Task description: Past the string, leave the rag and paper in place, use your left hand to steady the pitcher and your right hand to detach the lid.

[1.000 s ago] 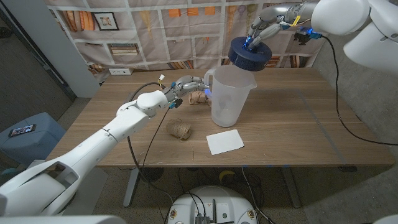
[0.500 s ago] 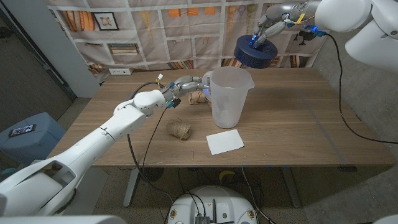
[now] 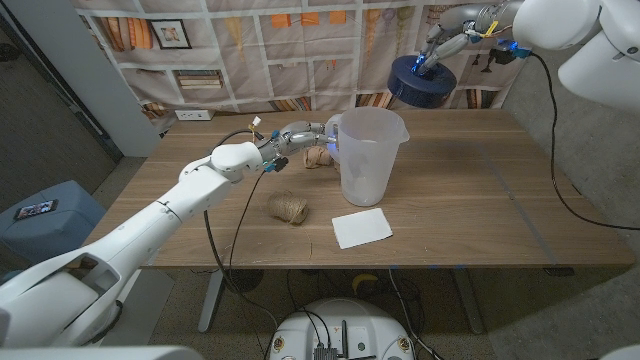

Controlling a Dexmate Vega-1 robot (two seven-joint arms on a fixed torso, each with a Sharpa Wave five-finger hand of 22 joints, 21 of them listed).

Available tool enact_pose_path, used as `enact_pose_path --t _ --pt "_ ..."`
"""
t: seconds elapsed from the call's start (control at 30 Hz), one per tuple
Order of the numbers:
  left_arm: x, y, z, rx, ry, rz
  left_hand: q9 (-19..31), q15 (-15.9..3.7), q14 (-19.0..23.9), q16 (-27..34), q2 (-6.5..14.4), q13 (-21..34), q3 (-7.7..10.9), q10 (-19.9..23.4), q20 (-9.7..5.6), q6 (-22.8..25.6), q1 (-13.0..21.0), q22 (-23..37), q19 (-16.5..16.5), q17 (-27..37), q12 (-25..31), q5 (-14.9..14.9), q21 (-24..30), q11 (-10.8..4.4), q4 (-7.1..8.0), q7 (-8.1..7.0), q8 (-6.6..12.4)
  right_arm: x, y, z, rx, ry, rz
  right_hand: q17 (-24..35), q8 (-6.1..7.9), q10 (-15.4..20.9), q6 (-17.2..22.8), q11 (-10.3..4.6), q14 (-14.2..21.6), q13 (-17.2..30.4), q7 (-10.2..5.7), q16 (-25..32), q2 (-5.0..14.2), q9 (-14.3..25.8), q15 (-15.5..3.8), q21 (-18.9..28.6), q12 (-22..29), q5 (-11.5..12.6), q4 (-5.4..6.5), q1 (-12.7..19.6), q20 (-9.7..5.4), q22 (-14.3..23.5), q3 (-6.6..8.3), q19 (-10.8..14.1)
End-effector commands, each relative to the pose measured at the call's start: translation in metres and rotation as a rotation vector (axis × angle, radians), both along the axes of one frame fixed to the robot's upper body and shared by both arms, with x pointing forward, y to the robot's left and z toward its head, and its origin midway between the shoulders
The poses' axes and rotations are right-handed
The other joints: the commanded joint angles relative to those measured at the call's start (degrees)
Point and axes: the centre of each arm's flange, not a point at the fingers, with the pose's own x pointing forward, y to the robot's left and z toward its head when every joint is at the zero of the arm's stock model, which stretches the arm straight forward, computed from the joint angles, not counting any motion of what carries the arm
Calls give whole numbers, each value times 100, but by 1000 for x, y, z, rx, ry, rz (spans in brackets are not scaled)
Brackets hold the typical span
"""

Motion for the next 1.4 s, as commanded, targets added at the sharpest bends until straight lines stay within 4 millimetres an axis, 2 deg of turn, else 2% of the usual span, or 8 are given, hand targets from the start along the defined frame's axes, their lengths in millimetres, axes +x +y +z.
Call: enact_pose_path --t 0.03,0.3,0.4,0.63,0.77,0.9,1.23,1.4 --pt "-2 6 0 29 5 -34 -7 14 -232 7 -82 12 -79 -246 -129 -171 -19 13 -100 16 15 34 -24 40 6 2 11 11 -18 2 29 15 -54 12 0 320 227 -320 12 35 -251 3 419 27 -803 5 18 27 3 219 7 10 -21 3" --pt "-3 16 4 35 -6 -33 -22 231 -1003 7 -98 5 -240 -989 11 -736 -166 12 -680 21 34 38 -49 137 55 -84 5 16 -21 2 28 24 -85 10 -7 295 226 -320 -1 36 -251 -8 417 27 -813 5 5 29 -8 228 7 11 -22 -2" --pt "-4 19 5 25 -13 -29 -30 349 -1208 8 -83 3 -273 -1189 86 -1003 -217 10 -852 23 38 38 -52 204 66 1 -19 18 -24 1 35 29 -88 11 -10 290 224 -320 -4 40 -252 -10 416 26 -813 0 4 29 -10 228 3 11 -25 -19" --pt "-6 26 8 23 -16 -41 -44 429 -1517 25 -50 -3 -329 -1541 160 -1452 -332 5 -1067 21 43 34 -39 339 85 43 -15 26 -31 -2 46 43 -114 10 -18 269 217 -319 -9 43 -253 -17 419 25 -814 2 -4 30 -13 230 5 11 -25 -24" --pt "-7 29 7 16 -2 -67 -52 531 -1759 4 -37 -7 -375 -1765 195 -1724 -445 2 -1257 20 42 25 -54 331 106 141 -22 31 -36 -4 52 49 -116 13 -26 256 207 -318 -17 46 -255 -19 413 24 -816 1 -8 30 -20 236 10 11 -30 -31" --pt "-8 34 6 6 17 -95 -60 630 -2110 -7 -25 -12 -430 -2038 234 -1973 -604 1 -1489 21 40 16 -61 448 134 162 -16 37 -39 -6 58 58 -128 15 -33 238 196 -316 -24 46 -256 -22 408 23 -815 -1 -15 30 -23 239 16 11 -33 -40" --pt "-16 51 3 -37 49 -85 -67 712 -2438 19 0 -15 -498 -2392 272 -2372 -836 2 -1710 22 43 1 -40 585 170 196 -30 53 -43 -18 46 64 -144 20 -35 198 185 -317 -32 54 -258 -26 411 38 -810 3 -27 32 -25 244 48 11 -35 -43" --pt "-18 56 -2 -64 53 -65 -68 729 -2467 24 -2 -16 -517 -2414 273 -2390 -889 2 -1752 23 53 -3 -43 580 182 191 -15 60 -42 -24 40 72 -144 26 -37 176 175 -316 -30 59 -258 -22 414 45 -809 8 -32 33 -27 248 59 11 -36 -36"
